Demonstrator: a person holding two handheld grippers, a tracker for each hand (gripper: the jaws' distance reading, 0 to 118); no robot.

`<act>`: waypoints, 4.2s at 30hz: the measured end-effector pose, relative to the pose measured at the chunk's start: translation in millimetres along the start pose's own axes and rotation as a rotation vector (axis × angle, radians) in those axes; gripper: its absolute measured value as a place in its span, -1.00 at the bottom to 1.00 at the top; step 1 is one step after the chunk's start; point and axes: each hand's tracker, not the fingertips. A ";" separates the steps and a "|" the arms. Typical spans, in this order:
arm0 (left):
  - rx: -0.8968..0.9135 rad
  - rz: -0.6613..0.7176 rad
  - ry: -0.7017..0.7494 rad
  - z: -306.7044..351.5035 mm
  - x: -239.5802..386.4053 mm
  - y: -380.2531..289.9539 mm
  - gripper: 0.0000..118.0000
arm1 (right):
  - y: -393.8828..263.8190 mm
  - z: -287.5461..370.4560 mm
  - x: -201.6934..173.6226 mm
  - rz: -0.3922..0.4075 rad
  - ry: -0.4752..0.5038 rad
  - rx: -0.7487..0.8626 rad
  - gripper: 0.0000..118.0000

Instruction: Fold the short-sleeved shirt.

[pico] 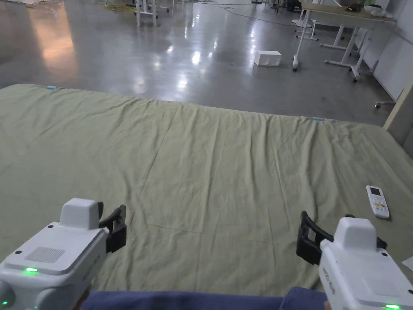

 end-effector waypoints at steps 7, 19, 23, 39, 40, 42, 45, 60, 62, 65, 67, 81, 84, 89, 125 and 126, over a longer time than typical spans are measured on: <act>0.129 -0.034 0.084 3.8 30.2 18.9 -0.90 | 19.0 -4.9 -33.2 0.009 -0.033 0.157 -0.83; 0.036 0.020 0.053 7.1 -6.8 25.6 -0.98 | 21.2 -6.9 -37.3 -0.010 -0.012 0.175 -1.00; -0.082 0.074 0.022 10.1 -57.1 9.3 -0.98 | 16.1 -12.4 -38.4 0.017 -0.004 0.148 -1.00; -0.694 0.424 -0.332 -18.3 -180.7 -104.6 0.56 | -8.6 -28.2 -52.1 0.088 0.066 0.007 -1.00; -0.694 0.462 -0.355 -20.4 -185.0 -110.6 0.59 | -10.1 -27.7 -52.1 0.092 0.065 0.002 -1.00; -0.691 0.554 -0.419 -24.5 -192.7 -121.7 0.59 | -11.9 -27.7 -52.0 0.096 0.066 -0.009 -1.00; -0.732 0.678 -0.530 -35.8 -198.2 -142.7 0.59 | -14.6 -27.1 -52.2 0.107 0.066 -0.019 -1.00; -0.689 0.865 -0.733 -47.6 -175.9 -175.0 0.36 | -22.2 -23.7 -57.9 0.118 0.067 -0.060 -1.00; -0.732 0.804 -0.727 -48.2 -168.6 -179.3 -0.07 | -22.6 -23.6 -58.9 0.117 0.070 -0.063 -1.00; -0.755 0.754 -0.647 -49.6 -164.9 -181.9 -0.68 | -22.4 -22.5 -59.7 0.120 0.071 -0.062 -1.00; -0.749 0.814 -0.664 -48.5 -167.6 -179.6 -0.70 | -22.1 -21.9 -59.9 0.123 0.073 -0.065 -1.00; -0.708 0.567 -0.543 -24.8 -189.0 -105.5 -0.80 | -23.5 -18.3 -55.7 0.135 0.080 -0.057 -1.00; -0.720 0.500 -0.443 -14.4 -209.2 -87.5 -0.80 | -22.5 -17.5 -53.0 0.129 0.081 -0.053 -1.00; -0.780 0.399 -0.295 0.4 -204.0 -63.8 -0.80 | -23.4 -17.8 -50.1 0.123 0.083 -0.049 -1.00; -1.033 0.168 -0.304 -68.3 84.0 -108.0 -0.73 | -48.3 -10.6 -18.8 0.052 0.039 -0.114 -1.00; -1.035 0.191 -0.311 -68.1 82.7 -106.5 -0.66 | -48.4 -10.7 -18.6 0.051 0.039 -0.115 -1.00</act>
